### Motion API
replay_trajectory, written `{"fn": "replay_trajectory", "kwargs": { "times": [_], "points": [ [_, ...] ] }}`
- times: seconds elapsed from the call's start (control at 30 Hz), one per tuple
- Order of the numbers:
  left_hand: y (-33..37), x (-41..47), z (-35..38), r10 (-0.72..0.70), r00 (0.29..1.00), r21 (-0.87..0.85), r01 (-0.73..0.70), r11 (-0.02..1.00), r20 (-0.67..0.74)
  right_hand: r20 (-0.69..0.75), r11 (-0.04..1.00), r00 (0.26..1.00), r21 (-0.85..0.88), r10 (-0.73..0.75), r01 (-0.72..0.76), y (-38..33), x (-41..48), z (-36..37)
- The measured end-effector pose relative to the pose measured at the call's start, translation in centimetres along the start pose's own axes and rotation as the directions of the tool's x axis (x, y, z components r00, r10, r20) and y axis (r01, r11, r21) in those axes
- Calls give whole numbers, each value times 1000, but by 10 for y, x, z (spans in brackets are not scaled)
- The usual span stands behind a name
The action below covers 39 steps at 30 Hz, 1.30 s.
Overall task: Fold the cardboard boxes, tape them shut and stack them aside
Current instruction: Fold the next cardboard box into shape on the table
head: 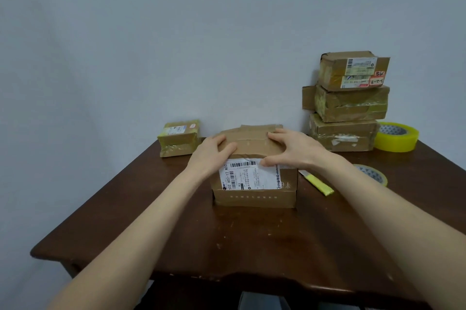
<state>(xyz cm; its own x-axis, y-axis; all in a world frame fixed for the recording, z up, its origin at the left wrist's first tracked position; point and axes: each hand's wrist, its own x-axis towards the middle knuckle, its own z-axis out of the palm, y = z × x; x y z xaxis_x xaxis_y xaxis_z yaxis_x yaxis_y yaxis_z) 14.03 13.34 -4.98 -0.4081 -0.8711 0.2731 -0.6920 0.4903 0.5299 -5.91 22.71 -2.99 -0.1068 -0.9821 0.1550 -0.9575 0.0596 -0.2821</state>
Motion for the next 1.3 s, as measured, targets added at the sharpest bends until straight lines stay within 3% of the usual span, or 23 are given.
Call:
{"fn": "replay_trajectory", "kwargs": {
  "times": [0.07,0.1,0.17,0.4,1.0,1.17,1.3],
  "points": [
    [7,3,3,102,995,280,-94,955,-17,7,960,1000,-280,-20,21,-7,1,0],
    [12,3,5,167,986,397,-152,905,-5,12,943,999,-330,-37,39,-12,3,2],
    [20,1,10,268,961,468,-267,842,67,37,938,996,-334,-85,92,-20,6,11],
    [24,1,11,246,948,477,-314,821,200,84,929,991,-345,-109,132,-23,6,17],
    [18,18,13,271,938,449,-341,826,215,48,932,994,-348,-94,105,-24,12,15],
    [20,25,18,277,952,444,-305,842,129,-8,927,996,-366,-93,83,-18,20,18],
    [19,31,19,259,951,443,-308,842,168,12,922,997,-378,-82,80,-14,27,20]
  ]
}}
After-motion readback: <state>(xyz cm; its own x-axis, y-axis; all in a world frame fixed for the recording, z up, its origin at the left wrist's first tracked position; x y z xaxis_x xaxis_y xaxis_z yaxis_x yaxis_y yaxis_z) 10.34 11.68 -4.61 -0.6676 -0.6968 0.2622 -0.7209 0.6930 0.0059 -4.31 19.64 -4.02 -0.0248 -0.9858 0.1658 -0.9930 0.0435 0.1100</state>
